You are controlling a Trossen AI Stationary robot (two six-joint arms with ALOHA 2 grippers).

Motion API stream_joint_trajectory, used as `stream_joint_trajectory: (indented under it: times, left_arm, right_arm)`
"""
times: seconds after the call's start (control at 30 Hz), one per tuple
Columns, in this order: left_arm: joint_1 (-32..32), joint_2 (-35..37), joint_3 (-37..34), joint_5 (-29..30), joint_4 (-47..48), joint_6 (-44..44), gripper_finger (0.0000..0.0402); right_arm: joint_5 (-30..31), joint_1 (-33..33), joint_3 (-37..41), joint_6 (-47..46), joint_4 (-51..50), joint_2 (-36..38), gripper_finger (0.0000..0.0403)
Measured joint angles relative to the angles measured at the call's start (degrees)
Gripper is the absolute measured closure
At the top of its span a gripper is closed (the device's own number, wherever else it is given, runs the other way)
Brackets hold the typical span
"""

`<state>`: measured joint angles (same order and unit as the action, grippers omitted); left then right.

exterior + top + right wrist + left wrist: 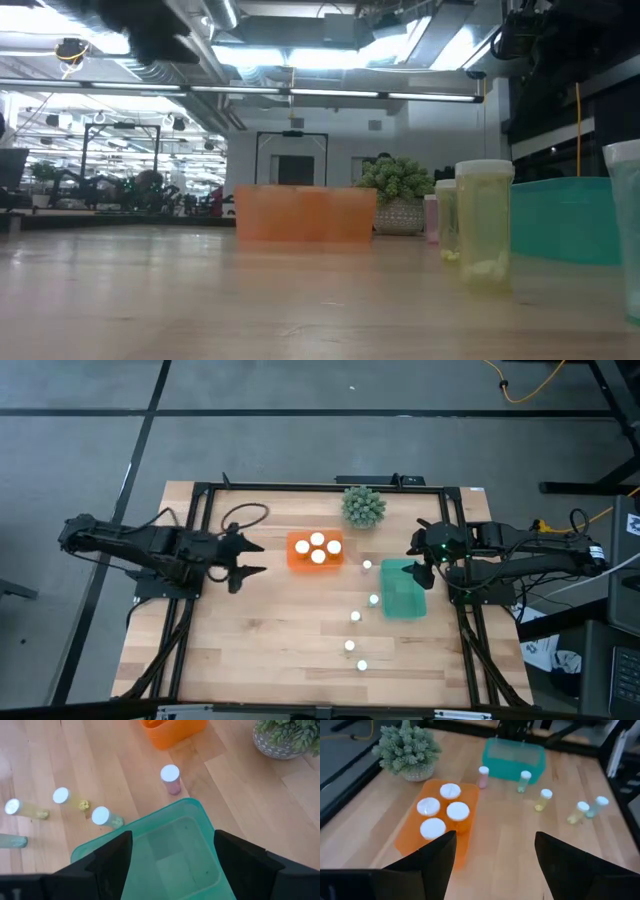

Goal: Pick and place medicine bottles into bin by pill shape (circle, oval)
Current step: Put the blue pill bottle into the blue bin

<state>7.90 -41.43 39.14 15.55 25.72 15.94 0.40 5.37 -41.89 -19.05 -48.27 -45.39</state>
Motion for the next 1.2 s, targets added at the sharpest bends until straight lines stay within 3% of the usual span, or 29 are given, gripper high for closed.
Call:
stream_joint_trajectory:
  times: [0.2, 0.4, 0.73, 1.07, 1.2]
  left_arm:
    - [0.0, 13.2, -18.7, 2.0, -19.3, 0.0, 0.0143]
    - [0.0, 24.5, -30.3, 8.0, -24.3, -0.9, 0.0142]
    - [0.0, 36.1, -37.9, 9.1, -26.9, -7.6, 0.0142]
    - [0.0, 36.2, -38.7, 13.5, -29.8, -9.3, 0.0141]
    - [0.0, 36.1, -38.7, 13.9, -29.8, -14.2, 0.0144]
  right_arm:
    - [0.0, 0.0, 0.0, 0.0, -0.2, 0.0, 0.0121]
    - [0.0, 0.0, 0.0, -0.1, -0.3, 0.0, 0.0121]
    - [0.0, 0.0, 0.0, -0.2, -0.5, 0.0, 0.0121]
    - [0.0, 0.0, 0.0, -0.2, -1.0, 0.0, 0.0121]
    - [0.0, 0.0, 0.0, -0.4, -1.0, 0.0, 0.0121]
